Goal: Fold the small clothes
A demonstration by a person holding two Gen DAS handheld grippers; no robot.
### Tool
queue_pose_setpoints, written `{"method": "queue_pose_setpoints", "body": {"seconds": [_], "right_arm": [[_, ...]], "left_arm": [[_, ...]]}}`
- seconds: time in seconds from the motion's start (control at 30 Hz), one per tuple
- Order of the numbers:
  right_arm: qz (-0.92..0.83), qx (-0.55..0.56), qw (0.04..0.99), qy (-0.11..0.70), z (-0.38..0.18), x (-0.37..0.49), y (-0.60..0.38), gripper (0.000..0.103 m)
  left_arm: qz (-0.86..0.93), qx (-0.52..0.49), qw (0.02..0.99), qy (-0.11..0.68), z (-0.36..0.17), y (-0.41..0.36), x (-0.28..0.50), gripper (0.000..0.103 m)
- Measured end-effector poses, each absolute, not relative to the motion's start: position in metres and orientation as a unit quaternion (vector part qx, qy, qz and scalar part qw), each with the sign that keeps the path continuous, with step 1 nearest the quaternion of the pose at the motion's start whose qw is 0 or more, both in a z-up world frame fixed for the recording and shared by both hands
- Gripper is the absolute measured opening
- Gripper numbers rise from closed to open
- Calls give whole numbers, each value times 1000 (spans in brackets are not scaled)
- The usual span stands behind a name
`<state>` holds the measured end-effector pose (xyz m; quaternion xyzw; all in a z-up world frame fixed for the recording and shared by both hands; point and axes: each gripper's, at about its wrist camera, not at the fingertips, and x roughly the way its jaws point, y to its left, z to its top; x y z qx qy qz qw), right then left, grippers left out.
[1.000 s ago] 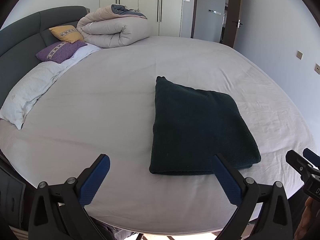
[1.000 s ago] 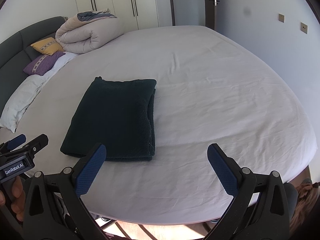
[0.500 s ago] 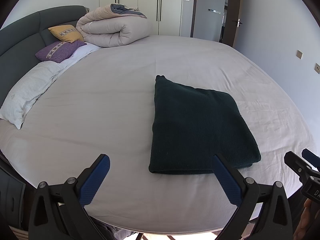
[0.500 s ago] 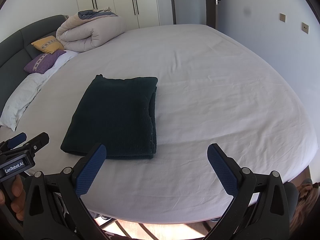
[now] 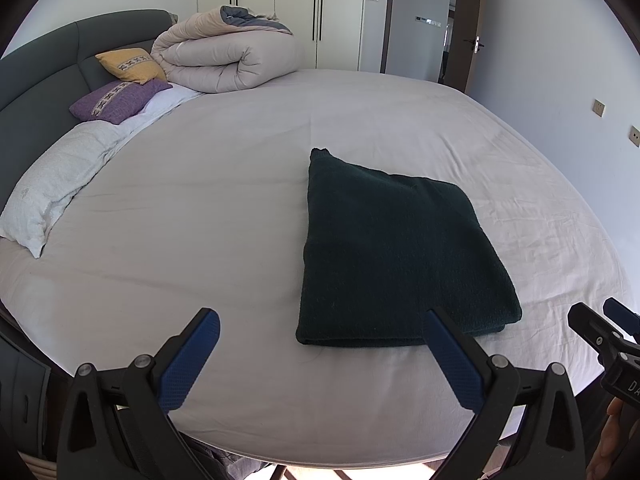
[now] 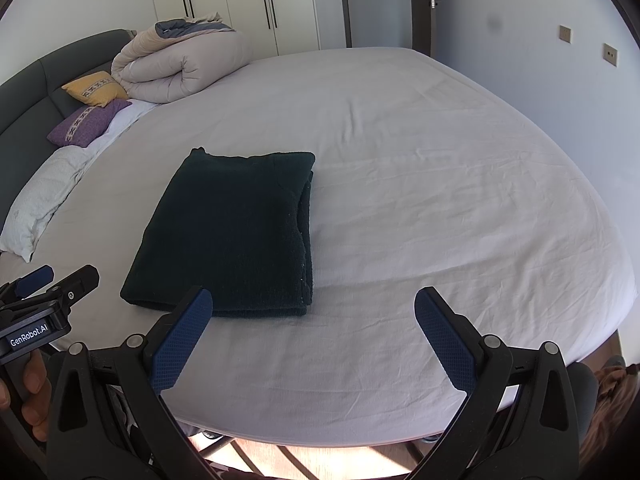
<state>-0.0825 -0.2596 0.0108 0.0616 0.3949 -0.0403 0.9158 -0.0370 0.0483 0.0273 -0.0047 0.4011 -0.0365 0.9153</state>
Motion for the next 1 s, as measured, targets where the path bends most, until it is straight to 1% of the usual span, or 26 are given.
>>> {"method": "queue_pose_setpoints", "body": {"seconds": [1.0], "right_arm": [[-40,64,914,398,8,-82,-263,103]], "left_arm": [[-37,-4,915,402,26,49,-37,103]]}}
